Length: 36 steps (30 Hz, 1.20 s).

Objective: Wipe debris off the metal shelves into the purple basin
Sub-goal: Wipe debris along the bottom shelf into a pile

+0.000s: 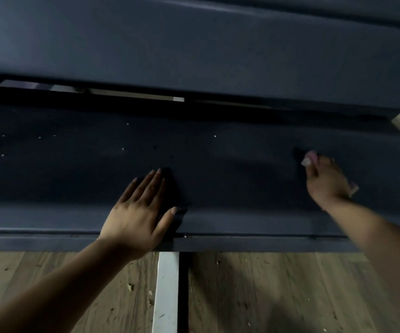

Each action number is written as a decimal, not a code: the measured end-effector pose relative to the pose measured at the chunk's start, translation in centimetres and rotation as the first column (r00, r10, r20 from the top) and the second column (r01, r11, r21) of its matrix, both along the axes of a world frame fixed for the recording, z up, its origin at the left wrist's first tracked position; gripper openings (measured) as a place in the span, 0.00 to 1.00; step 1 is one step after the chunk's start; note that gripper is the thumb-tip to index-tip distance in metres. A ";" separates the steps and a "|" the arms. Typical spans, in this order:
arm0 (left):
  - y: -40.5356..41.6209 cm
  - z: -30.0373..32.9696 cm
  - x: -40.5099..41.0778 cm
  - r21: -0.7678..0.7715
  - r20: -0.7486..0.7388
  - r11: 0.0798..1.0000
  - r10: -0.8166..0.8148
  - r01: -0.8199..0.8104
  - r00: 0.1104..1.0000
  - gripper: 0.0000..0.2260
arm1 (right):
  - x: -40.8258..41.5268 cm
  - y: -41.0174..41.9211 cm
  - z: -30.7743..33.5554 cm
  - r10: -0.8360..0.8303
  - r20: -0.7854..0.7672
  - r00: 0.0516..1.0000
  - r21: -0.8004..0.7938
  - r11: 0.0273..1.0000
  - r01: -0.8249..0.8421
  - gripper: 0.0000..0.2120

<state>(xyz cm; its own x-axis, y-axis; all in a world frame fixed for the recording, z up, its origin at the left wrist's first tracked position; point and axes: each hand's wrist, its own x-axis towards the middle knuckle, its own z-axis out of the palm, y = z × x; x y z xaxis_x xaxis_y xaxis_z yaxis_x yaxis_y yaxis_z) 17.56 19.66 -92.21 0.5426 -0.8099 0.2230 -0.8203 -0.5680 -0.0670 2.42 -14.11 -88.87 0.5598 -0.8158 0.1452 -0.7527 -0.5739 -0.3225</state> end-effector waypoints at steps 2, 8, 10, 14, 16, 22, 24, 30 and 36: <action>0.0 0.0 0.0 -0.008 -0.005 1.000 -0.004 0.004 1.000 0.30 | 0.9 -0.5 -0.5 -0.014 -0.020 1.000 0.041 0.999 0.014 0.16; -0.1 0.0 -0.2 -0.029 -0.043 1.000 -0.006 0.005 0.999 0.32 | 8.5 5.8 -0.5 0.208 -0.050 0.977 -0.048 0.976 -0.211 0.15; -0.2 0.0 -0.2 -0.030 -0.043 1.000 -0.007 0.006 0.999 0.32 | 10.7 9.8 -0.9 0.339 0.016 0.941 -0.059 0.939 -0.338 0.17; -0.2 0.0 -0.2 -0.029 -0.044 0.999 -0.016 0.014 0.999 0.32 | 12.8 16.8 -1.1 0.557 0.145 0.818 -0.052 0.829 -0.556 0.15; -0.1 0.1 -0.2 -0.025 -0.035 1.000 -0.018 0.018 0.999 0.32 | 13.1 18.1 -1.0 0.595 0.194 0.780 0.026 0.792 -0.610 0.15; -0.8 0.6 -0.1 -0.041 -0.017 0.996 -0.078 0.077 0.997 0.30 | 10.6 12.9 0.6 0.456 0.132 0.880 0.043 0.884 -0.465 0.16; -2.0 0.7 -0.6 -0.071 -0.024 0.994 -0.081 0.079 0.996 0.30 | 8.2 8.9 0.9 0.326 0.080 0.942 -0.008 0.945 -0.327 0.15; -7.6 0.6 -2.9 -0.206 -0.033 0.972 -0.120 0.111 0.992 0.28 | 0.9 -1.0 0.6 -0.048 -0.060 0.997 0.007 0.999 0.048 0.18; -8.2 -0.1 -3.5 -0.166 -0.057 0.968 -0.202 0.191 0.978 0.32 | 4.4 -2.7 0.4 -0.018 -0.096 0.995 0.037 0.999 0.022 0.18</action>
